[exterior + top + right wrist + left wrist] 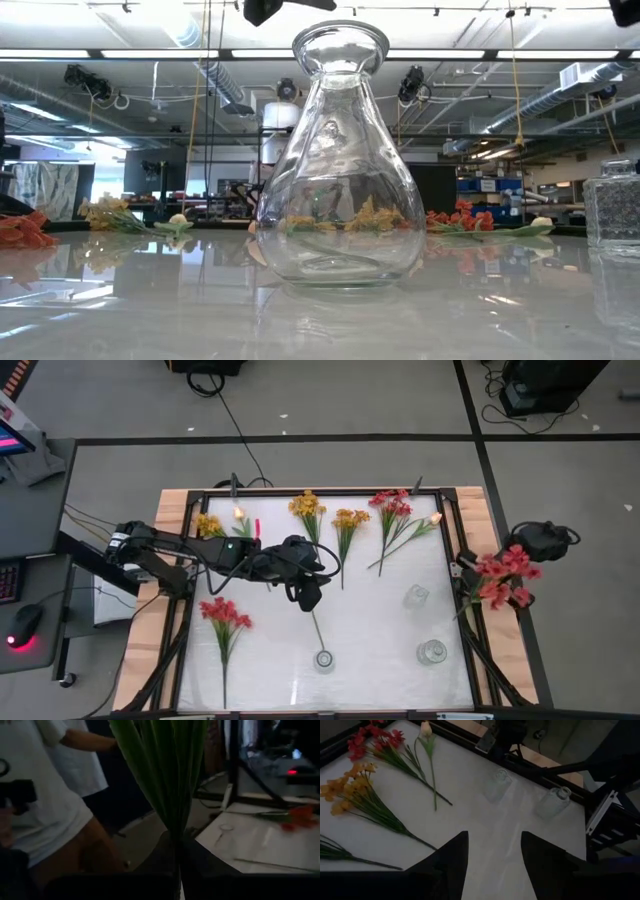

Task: Sort flowers into vase by color
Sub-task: Put the bottom right pink flowers into the bottom right transparent vase

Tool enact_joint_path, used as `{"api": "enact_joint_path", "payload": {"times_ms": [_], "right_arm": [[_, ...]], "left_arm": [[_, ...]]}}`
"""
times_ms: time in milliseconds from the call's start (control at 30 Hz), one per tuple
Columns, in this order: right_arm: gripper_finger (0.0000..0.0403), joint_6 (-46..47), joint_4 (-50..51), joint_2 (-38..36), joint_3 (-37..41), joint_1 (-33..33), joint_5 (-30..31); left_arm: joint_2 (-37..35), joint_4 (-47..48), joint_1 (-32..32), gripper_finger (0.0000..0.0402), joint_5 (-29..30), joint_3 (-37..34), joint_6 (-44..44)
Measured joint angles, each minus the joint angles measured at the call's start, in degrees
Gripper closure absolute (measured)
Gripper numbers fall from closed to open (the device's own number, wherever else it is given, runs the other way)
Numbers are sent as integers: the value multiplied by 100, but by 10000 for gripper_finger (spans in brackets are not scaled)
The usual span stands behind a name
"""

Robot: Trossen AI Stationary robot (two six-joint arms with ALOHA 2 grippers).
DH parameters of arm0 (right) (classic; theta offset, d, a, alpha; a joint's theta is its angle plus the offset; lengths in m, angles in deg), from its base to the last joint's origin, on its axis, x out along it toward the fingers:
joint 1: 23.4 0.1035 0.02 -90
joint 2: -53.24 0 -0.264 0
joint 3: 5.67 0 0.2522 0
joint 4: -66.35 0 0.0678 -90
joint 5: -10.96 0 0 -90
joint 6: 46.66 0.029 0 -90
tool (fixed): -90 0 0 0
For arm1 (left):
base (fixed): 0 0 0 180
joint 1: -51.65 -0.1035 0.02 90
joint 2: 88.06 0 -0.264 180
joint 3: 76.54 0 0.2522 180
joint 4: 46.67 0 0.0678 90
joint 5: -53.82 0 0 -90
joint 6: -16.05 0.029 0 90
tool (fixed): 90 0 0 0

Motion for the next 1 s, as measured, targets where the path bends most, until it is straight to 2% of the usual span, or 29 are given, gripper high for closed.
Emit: {"api": "enact_joint_path", "payload": {"times_ms": [167,267,600,767,1000], "right_arm": [[390,402,-639,0,378,2,-380],[390,506,-823,4,476,2,-403],[390,863,-2174,4,1372,6,-291],[390,977,-2389,7,1768,150,-201],[390,1078,-2555,7,1919,691,231]], "left_arm": [[0,-16,0,214,26,0,-32],[0,-1,0,214,51,0,-5],[0,81,0,214,149,0,256],[0,84,0,214,149,0,274],[0,84,0,214,149,0,272]]}}
